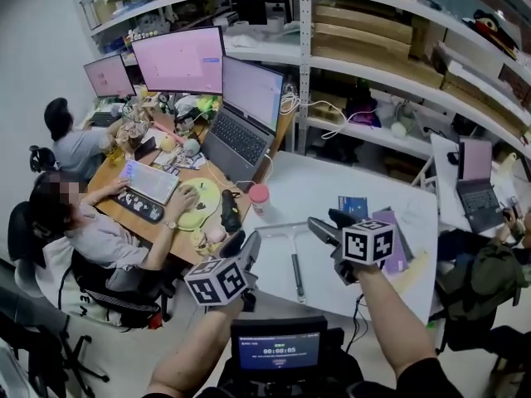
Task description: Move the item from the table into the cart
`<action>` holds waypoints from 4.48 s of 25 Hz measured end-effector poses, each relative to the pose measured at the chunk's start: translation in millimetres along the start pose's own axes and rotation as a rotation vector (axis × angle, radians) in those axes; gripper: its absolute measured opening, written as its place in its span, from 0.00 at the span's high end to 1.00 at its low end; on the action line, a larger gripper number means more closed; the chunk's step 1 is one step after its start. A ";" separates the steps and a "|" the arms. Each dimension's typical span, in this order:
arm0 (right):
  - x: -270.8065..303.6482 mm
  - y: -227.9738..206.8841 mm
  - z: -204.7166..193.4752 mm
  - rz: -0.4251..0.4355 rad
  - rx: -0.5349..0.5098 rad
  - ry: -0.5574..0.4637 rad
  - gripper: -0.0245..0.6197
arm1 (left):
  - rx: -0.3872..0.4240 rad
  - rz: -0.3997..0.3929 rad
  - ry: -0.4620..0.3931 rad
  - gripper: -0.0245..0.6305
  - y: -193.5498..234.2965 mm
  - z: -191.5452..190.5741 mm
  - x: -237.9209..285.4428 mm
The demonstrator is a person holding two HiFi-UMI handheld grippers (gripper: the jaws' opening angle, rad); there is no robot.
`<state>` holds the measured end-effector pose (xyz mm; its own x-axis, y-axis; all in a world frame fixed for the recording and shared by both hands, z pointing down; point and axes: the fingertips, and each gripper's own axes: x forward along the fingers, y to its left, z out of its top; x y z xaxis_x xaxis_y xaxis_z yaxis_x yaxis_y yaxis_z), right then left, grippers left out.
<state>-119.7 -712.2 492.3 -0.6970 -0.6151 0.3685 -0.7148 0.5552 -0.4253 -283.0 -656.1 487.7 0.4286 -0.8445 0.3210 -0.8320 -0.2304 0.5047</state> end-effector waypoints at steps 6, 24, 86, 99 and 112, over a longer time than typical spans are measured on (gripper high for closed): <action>85.1 -31.9 -67.0 -0.131 -0.044 0.206 0.51 | 0.086 0.121 0.093 0.71 75.2 -10.8 28.2; 151.4 -78.3 -246.2 -0.299 -0.044 0.627 0.51 | 0.156 0.233 0.333 0.71 139.9 -95.9 61.6; -199.5 -62.3 21.1 -0.678 -0.199 -0.244 0.83 | 0.522 -0.398 0.101 0.96 -205.1 -50.2 95.8; -507.8 9.4 -97.3 -1.327 -0.024 -0.430 0.83 | 0.698 -1.042 0.322 0.96 -436.1 -215.6 -4.4; -897.7 252.7 -344.4 -1.848 0.109 -0.556 0.83 | 0.754 -1.570 0.448 0.96 -699.8 -475.6 -361.8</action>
<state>305.8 173.1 338.7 0.9100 -0.4028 0.0981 -0.4103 -0.9090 0.0730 311.7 40.6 399.5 0.8402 0.5092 0.1862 0.4938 -0.8605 0.1251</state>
